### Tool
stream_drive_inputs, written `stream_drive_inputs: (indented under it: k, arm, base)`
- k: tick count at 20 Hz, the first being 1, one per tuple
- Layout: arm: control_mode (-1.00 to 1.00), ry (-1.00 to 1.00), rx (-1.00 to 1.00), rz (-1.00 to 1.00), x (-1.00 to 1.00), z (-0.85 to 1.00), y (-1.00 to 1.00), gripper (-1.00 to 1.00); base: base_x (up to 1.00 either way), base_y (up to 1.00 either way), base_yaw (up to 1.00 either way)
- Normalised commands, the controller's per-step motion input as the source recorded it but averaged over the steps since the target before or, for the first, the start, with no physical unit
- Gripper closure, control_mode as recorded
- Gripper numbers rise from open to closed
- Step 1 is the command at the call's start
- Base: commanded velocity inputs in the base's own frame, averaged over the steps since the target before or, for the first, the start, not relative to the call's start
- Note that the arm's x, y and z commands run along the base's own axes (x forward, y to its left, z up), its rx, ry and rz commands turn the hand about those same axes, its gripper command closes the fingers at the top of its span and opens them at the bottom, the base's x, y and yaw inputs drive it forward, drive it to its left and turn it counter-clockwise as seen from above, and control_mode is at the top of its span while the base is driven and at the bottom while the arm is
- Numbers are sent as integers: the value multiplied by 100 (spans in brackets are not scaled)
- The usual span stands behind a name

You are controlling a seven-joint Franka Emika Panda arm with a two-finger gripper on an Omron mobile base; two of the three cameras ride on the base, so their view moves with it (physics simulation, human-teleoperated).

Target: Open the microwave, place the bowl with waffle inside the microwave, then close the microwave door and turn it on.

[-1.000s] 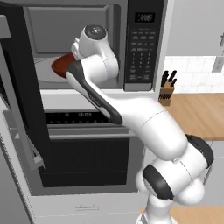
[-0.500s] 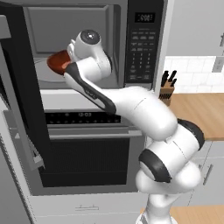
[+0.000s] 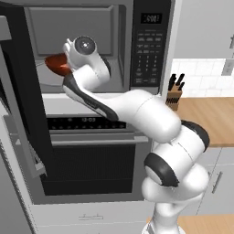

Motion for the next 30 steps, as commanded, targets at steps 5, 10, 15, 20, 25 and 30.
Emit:
stream_drive_inputs:
  k: [5,10,15,20,25,30]
  arm:
    - [-100,-39,6,-2,-27,-3,0,-100]
    - [-100,-53,14,3,-100,52,0,-100]
    - [-100,-20,9,2,-100,73,-36,-100]
    - [-100,10,0,-1,-100,5,-43,-100]
    - [-100,39,-8,-6,-100,0,-27,-100]
    - [-100,42,-12,-11,-100,-2,-22,-100]
  base:
    - [0,0,0]
    - [0,0,0]
    - [0,0,0]
    - [0,0,0]
    - [0,0,0]
    - [0,0,0]
